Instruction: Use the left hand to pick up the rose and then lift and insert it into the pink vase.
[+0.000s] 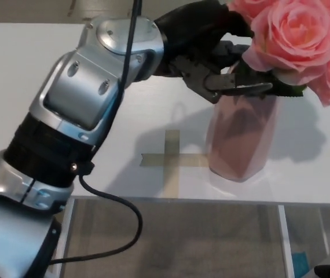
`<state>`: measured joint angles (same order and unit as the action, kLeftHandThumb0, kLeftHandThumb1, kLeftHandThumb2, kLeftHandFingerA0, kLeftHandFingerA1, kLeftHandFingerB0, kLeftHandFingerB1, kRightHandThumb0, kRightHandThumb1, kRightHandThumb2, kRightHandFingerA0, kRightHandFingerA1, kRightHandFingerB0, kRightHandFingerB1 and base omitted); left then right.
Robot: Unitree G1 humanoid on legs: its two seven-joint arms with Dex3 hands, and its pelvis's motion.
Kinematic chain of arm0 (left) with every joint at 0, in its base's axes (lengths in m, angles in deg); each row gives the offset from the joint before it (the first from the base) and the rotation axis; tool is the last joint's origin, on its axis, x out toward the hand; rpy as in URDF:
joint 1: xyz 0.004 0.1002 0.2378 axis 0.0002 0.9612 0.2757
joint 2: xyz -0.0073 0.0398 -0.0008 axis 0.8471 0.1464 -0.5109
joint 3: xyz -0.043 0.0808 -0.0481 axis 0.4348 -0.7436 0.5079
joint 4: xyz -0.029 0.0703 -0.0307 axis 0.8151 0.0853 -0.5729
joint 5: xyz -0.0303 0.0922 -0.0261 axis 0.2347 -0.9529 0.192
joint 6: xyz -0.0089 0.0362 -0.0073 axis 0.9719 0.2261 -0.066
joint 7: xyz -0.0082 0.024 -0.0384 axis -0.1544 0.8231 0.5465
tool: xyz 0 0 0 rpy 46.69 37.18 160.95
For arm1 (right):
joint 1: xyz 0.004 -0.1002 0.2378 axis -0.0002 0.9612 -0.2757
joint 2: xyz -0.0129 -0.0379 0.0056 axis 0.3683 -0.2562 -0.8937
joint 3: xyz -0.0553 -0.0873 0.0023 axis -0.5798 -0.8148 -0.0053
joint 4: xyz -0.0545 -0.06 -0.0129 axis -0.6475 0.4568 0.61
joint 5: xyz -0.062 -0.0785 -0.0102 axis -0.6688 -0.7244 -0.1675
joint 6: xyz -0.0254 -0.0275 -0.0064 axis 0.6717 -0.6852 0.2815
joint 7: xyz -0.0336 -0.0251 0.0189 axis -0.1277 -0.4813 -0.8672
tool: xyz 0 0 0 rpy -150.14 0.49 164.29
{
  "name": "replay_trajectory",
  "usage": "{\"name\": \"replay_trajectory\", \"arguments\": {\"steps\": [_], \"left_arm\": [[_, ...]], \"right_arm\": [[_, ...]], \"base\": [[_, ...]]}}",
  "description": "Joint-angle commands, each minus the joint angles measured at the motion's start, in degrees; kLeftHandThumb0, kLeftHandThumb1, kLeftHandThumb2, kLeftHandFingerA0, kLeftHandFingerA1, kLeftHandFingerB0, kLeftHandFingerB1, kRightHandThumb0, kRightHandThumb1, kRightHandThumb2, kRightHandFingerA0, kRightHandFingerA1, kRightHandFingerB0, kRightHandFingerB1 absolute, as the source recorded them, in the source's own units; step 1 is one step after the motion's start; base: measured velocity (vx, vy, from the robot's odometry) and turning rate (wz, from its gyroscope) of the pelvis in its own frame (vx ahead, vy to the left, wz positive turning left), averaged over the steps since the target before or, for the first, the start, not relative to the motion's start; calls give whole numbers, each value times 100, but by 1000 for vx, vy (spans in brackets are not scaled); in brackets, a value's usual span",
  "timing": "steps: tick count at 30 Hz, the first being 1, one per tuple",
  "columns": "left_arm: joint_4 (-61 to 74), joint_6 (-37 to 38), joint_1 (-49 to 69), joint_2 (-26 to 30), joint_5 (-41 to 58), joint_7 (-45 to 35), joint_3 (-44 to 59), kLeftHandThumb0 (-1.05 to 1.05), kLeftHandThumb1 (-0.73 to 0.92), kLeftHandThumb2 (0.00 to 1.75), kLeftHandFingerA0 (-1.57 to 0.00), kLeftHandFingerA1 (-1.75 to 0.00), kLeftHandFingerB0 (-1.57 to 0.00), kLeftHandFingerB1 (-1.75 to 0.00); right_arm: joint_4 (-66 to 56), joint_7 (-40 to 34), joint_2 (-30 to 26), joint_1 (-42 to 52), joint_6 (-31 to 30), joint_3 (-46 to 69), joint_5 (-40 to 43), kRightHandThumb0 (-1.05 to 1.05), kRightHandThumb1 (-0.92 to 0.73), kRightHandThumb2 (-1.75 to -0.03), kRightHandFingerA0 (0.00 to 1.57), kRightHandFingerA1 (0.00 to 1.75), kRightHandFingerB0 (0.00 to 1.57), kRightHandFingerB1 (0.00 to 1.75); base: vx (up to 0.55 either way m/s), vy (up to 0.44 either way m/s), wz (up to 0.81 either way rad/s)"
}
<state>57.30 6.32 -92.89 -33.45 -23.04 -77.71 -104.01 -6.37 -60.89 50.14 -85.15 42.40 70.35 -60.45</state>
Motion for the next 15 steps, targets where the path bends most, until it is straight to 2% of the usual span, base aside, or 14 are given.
{"name": "replay_trajectory", "arguments": {"steps": [1,2,3,8,15], "left_arm": [[-139,321,-167,323,-218,-514,-123,-76,42,83,0,0,0,-1],[-165,346,-172,345,-232,-535,-136,-76,42,83,0,0,0,-1],[-212,405,-193,389,-280,-572,-175,-88,45,63,0,0,0,-2],[-255,409,-196,462,-334,-640,-206,-89,46,58,0,0,0,-2],[-252,469,-125,506,-352,-688,-114,-88,43,62,0,0,0,0]], "right_arm": [[37,50,-53,12,-73,24,49,-28,-56,-56,67,49,62,45],[41,51,-54,21,-68,20,44,-28,-56,-56,67,49,62,45],[45,48,-56,26,-61,13,35,-27,-56,-56,67,48,63,45],[37,35,-46,39,-73,-2,23,-27,-56,-56,67,49,63,45],[28,59,-47,28,-72,6,39,-28,-56,-56,67,49,63,45]], "base": [[0,0,0],[0,0,0],[0,0,0],[0,0,0],[0,0,0]]}}
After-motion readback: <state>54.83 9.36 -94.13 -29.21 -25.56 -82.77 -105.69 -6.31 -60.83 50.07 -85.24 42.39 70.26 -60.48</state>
